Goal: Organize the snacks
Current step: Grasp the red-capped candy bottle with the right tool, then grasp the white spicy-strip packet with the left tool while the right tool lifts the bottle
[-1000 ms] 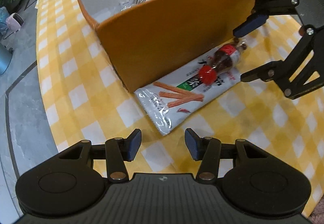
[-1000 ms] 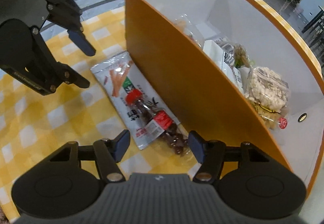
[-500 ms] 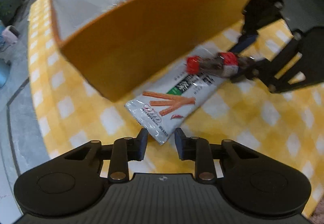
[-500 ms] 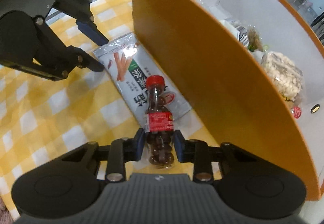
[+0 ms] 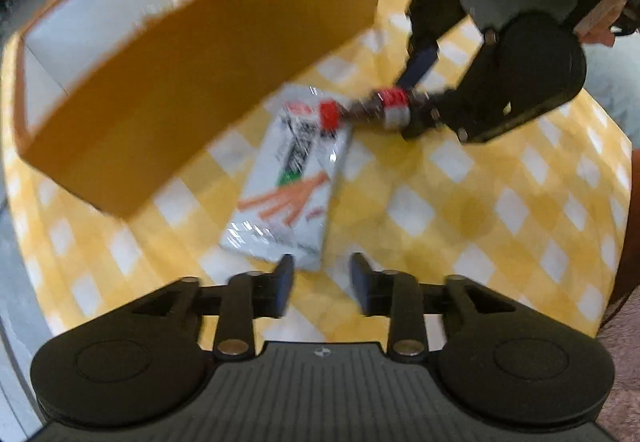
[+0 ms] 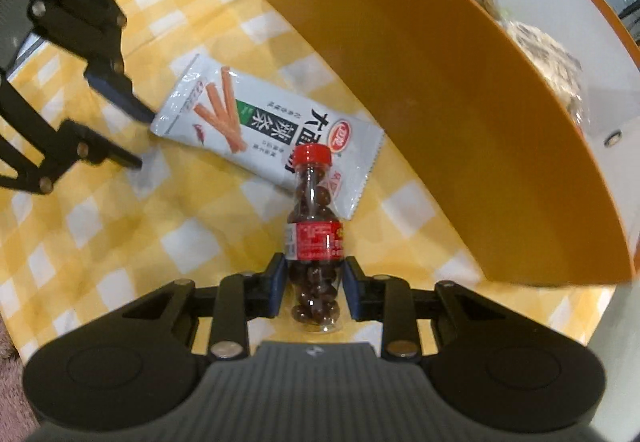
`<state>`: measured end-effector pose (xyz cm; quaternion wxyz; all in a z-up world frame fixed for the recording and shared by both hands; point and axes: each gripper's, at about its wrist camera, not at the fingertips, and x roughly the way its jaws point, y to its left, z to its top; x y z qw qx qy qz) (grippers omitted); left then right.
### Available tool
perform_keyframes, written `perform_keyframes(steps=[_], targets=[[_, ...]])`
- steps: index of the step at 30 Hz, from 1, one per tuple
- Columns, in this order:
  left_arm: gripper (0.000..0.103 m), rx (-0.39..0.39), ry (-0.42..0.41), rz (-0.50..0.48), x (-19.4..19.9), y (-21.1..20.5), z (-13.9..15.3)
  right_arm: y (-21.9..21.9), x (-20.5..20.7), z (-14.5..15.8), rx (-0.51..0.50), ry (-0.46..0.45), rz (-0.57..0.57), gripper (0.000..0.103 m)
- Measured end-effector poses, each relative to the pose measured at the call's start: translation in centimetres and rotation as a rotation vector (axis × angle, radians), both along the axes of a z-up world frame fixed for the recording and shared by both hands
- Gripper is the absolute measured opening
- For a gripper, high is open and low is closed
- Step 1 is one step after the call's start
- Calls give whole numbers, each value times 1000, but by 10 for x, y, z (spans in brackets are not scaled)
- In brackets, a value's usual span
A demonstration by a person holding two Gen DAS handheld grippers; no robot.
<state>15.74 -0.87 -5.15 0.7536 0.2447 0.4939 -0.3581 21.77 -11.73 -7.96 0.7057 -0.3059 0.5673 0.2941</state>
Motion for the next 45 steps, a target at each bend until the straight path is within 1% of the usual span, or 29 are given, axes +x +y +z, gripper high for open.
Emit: perform_keyframes(steps=[1,2,3,5,7,11,14,17,19,25,30,34,38,42,43,44,45], targets=[[60,-8,-11,1,2,1,4,-1,-1,0,1,3,-4,29],[65,-21,-26,-5,4,2,9,-3,-1,0,4,7,-7,29],[66,-23,-42,-15,8,0,13,-3,0,0,7,11,-10,29],[67,-9,-75,-44,12,-7,16,-7,-1,-1,13,15,-17,29],[67,6,-76,-57,18,-12,13,-8,0,-1,21,18,-27,29],[67,26,-20,-66,37,-21,-6,-9,-1,1,28,19,-35,29],[67,0,25,-59,49,-18,-18,-12,-2,4,36,25,-33,29],[68,-15,30,-51,59,-17,-21,-14,-2,6,35,25,-25,29],[70,-19,53,-48,66,-19,-24,-13,-1,5,39,24,-21,29],[77,7,65,-94,71,-27,-31,-15,-1,3,40,26,-27,30],[78,21,30,-126,63,-37,-32,-16,-2,4,48,23,-22,30],[80,24,21,-123,59,-49,-34,-15,-2,7,53,22,-30,30],[82,43,25,-100,58,-53,-35,-12,-4,8,49,12,-19,32],[81,63,8,-81,56,-62,-34,-11,-6,10,43,7,-15,31],[77,66,6,-76,54,-64,-34,-11,-7,10,46,6,-16,30],[67,59,19,-71,52,-66,-32,-12,-8,11,49,4,-19,30],[63,49,39,-64,50,-67,-29,-13,-10,12,49,1,-20,29]])
